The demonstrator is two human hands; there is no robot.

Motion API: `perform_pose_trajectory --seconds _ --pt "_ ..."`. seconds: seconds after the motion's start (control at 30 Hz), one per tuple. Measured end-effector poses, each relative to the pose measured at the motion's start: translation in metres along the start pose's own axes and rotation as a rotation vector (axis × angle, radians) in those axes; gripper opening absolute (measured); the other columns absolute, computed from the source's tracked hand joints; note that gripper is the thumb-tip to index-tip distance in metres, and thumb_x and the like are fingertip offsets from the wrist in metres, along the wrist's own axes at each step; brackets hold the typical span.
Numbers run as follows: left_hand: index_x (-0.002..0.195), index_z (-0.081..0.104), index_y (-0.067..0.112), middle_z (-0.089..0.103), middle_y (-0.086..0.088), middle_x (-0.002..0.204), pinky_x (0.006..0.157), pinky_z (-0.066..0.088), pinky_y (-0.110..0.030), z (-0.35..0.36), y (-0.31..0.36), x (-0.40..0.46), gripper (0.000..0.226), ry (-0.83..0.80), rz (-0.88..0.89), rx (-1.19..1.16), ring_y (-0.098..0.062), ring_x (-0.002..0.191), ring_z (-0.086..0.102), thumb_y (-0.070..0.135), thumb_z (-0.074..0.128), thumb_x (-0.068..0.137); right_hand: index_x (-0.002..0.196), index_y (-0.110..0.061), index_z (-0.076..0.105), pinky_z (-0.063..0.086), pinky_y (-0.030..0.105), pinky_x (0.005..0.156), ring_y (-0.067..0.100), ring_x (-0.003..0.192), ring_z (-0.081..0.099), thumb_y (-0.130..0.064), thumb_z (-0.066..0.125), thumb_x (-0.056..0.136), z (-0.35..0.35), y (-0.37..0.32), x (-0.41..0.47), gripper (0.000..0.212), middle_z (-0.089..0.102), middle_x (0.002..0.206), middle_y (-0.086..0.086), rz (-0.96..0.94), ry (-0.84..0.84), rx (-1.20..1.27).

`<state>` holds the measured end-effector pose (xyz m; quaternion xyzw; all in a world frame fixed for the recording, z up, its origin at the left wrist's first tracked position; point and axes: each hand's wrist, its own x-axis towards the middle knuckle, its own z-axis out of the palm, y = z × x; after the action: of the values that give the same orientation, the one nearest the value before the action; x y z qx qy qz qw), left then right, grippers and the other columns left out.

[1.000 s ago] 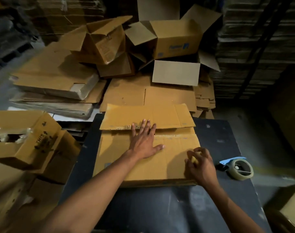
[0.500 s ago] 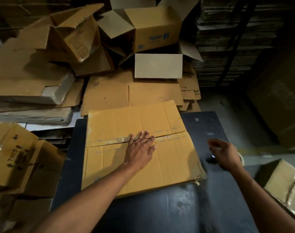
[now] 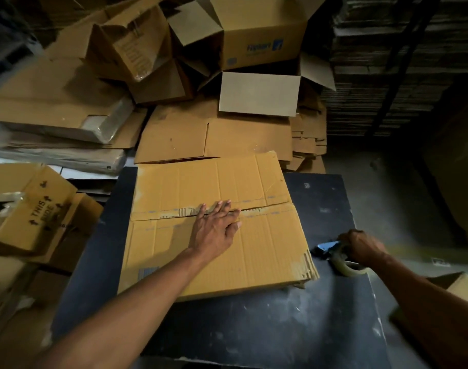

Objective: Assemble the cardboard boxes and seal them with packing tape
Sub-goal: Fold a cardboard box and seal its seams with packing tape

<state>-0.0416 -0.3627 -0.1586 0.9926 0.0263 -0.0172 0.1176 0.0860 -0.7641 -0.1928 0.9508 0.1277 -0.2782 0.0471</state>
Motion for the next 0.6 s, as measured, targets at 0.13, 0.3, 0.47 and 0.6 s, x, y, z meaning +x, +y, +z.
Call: perform_pose_trajectory --seconds 0.13,0.3,0.47,0.6 --pt "0.154 0.044 0.037 0.025 0.007 0.169 0.128 0.003 -0.048 0.002 0.018 -0.006 0.048 -0.013 -0.034 -0.010 -0.014 0.158 0.019 0.052 0.032 0.109 0.115 -0.028 0.062 0.055 0.040 0.076 0.034 0.097 0.069 -0.035 0.065 0.093 -0.011 0.010 -0.010 0.023 0.064 0.115 0.005 -0.008 0.169 0.153" --pt "0.155 0.043 0.037 0.026 0.007 0.169 0.128 0.005 -0.044 -0.009 0.028 -0.009 0.049 -0.037 -0.056 -0.004 -0.013 0.157 0.021 0.051 0.033 0.109 0.118 -0.014 0.051 0.053 0.049 0.063 0.036 0.076 0.058 -0.019 0.069 0.092 -0.094 -0.014 -0.054 0.032 0.052 0.092 0.014 -0.039 0.519 0.295" --pt "0.160 -0.010 0.020 -0.021 -0.011 0.169 0.127 -0.012 -0.051 -0.029 -0.002 -0.013 0.086 -0.103 -0.151 0.070 -0.026 0.158 -0.017 0.073 0.022 0.101 0.128 -0.024 0.049 0.055 0.047 0.074 0.024 0.095 0.059 -0.009 0.074 0.087 -0.135 -0.104 -0.086 0.050 0.058 0.109 0.004 -0.237 0.507 0.520" --pt "0.159 -0.021 0.020 -0.034 -0.008 0.163 0.117 -0.023 -0.059 -0.054 -0.078 -0.021 0.092 -0.177 -0.256 0.165 -0.026 0.153 -0.029 0.080 0.008 0.096 0.141 -0.033 0.045 0.056 0.046 0.091 0.022 0.113 0.057 0.000 0.078 0.079 -0.148 -0.169 -0.083 0.077 0.056 0.122 -0.001 -0.339 0.349 0.595"
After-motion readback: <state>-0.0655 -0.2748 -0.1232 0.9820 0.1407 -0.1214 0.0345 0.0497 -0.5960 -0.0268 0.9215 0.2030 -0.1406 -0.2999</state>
